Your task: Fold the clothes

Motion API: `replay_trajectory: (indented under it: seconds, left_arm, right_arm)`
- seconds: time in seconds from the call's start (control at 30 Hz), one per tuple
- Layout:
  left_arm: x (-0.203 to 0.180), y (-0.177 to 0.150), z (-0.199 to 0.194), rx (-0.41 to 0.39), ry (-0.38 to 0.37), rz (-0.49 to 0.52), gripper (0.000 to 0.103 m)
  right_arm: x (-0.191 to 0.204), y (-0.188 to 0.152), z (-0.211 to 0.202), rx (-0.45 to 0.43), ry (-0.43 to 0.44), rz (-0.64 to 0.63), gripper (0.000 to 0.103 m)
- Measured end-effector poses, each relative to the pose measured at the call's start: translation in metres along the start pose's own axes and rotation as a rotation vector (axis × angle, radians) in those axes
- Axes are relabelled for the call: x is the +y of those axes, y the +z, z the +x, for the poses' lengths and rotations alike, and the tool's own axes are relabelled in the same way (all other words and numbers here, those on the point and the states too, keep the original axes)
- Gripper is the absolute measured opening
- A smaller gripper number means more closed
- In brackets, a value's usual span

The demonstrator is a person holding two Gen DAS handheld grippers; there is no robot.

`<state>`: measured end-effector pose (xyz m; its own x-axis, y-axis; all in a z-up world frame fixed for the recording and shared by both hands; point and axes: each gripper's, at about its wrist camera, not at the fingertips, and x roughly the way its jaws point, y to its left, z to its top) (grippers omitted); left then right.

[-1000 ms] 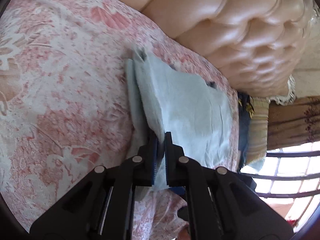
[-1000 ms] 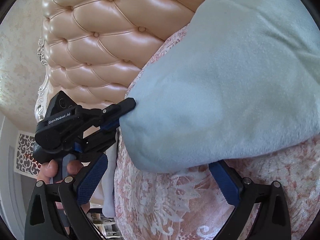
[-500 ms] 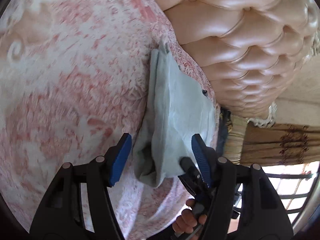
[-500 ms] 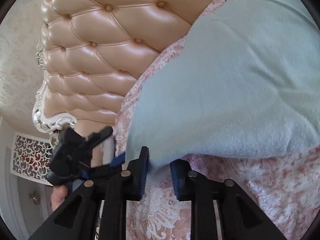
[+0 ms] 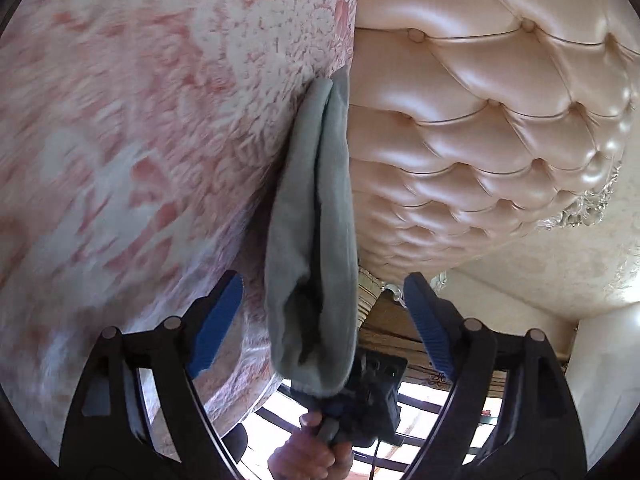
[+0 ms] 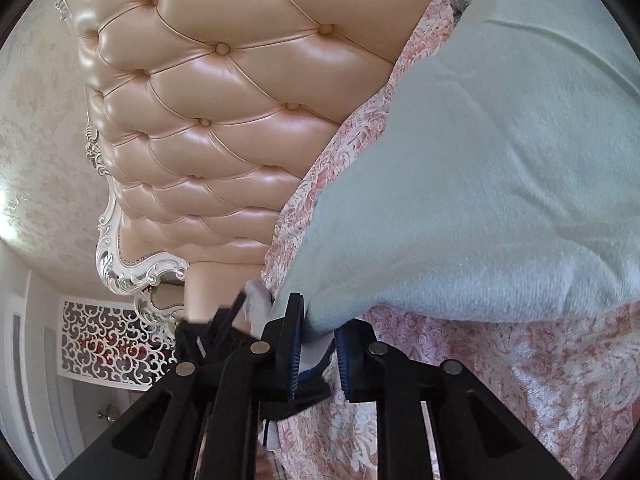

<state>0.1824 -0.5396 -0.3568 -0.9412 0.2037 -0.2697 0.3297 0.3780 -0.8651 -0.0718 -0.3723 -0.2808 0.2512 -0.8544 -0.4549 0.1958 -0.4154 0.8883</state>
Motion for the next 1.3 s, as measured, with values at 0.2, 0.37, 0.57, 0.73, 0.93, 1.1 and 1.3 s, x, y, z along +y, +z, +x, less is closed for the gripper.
replay_trajectory:
  seconds: [0.2,0.37,0.57,0.73,0.93,1.1,1.3]
  left_arm:
    - [-0.017,0.016,0.029,0.072,0.082,0.036,0.084]
    - [-0.031,0.018,0.047,0.08,0.246,0.107,0.049]
    - [-0.053,0.014,0.057,0.095,0.43,0.295,0.019]
    - [-0.071,0.008,0.057,0.097,0.547,0.472,0.018]
    - [-0.056,0.007,0.048,0.062,0.581,0.503,0.018]
    - [-0.037,0.012,0.037,0.024,0.475,0.43,0.018]
    - [-0.035,0.008,0.033,-0.004,0.466,0.432,0.019]
  right_arm:
    - [-0.005,-0.001,-0.001,0.014,0.001,0.008,0.016]
    - [-0.009,-0.002,-0.001,0.02,0.015,0.017,0.016]
    - [-0.021,-0.011,-0.002,0.064,0.02,0.042,0.02]
    - [-0.018,-0.023,-0.063,0.132,0.026,-0.075,0.098]
    - [-0.042,0.06,-0.195,0.05,0.009,-0.209,0.103]
    - [-0.069,0.149,-0.211,0.112,0.048,-0.171,0.103]
    - [-0.1,0.202,-0.169,0.258,-0.009,-0.146,0.103]
